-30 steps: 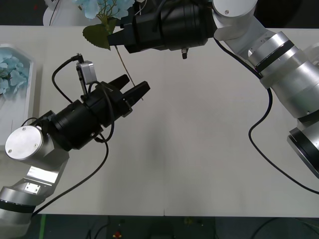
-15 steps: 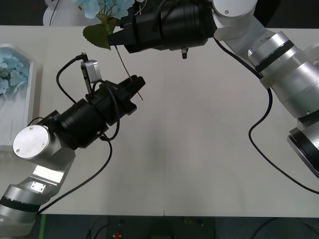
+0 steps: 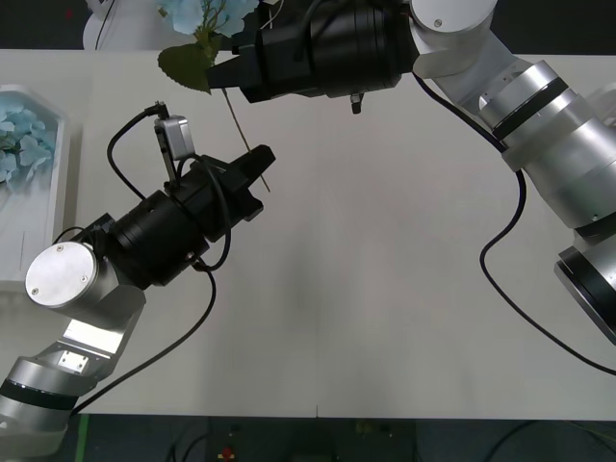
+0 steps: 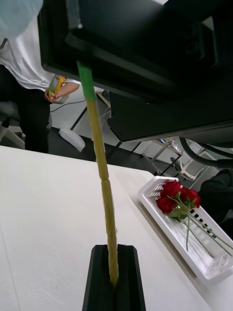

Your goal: Put the red flowers into the right box and the blue flowers into the left box

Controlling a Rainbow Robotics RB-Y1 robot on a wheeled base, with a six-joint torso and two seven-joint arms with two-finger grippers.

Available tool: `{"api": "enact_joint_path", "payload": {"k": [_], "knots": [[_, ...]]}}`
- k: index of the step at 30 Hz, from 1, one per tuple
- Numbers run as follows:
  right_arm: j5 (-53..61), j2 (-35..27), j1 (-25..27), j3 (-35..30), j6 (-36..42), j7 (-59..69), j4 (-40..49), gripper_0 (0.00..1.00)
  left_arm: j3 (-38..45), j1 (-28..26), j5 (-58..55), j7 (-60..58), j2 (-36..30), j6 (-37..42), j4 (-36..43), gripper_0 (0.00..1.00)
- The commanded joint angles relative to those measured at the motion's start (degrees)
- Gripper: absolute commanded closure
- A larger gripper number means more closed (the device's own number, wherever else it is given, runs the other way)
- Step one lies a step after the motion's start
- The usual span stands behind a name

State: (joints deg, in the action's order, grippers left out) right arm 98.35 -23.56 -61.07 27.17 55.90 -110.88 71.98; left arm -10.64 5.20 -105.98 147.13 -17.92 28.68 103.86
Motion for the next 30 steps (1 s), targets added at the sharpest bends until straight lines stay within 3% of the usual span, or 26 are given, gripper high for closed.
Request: {"api": "enact_joint_path", "payload": {"k": [1, 8, 22, 30], "knots": [[-3.1, 0.8, -3.5, -0.3, -0.5, -0.3, 2.8, 0.26, -0.3, 1.9, 0.0, 0.8, 0.7, -0.6, 0.8, 1.0], [-3.7, -0.3, -3.4, -0.3, -0.5, -1.8, 3.4, 0.09, 1.1, 1.9, -1.4, 0.3, 0.3, -0.1, 0.8, 1.0], [-1.8, -5.4, -3.4, -0.8, 3.7, -6.3, 3.4, 0.07, 21.5, 0.8, 1.7, -15.2, -7.0, 20.1, -5.7, 1.0], [3.6, -15.9, -1.2, -0.7, 14.1, -24.6, 3.4, 0.07, 31.0, 1.0, 21.9, -25.0, -11.5, 20.4, -9.5, 1.0]]}}
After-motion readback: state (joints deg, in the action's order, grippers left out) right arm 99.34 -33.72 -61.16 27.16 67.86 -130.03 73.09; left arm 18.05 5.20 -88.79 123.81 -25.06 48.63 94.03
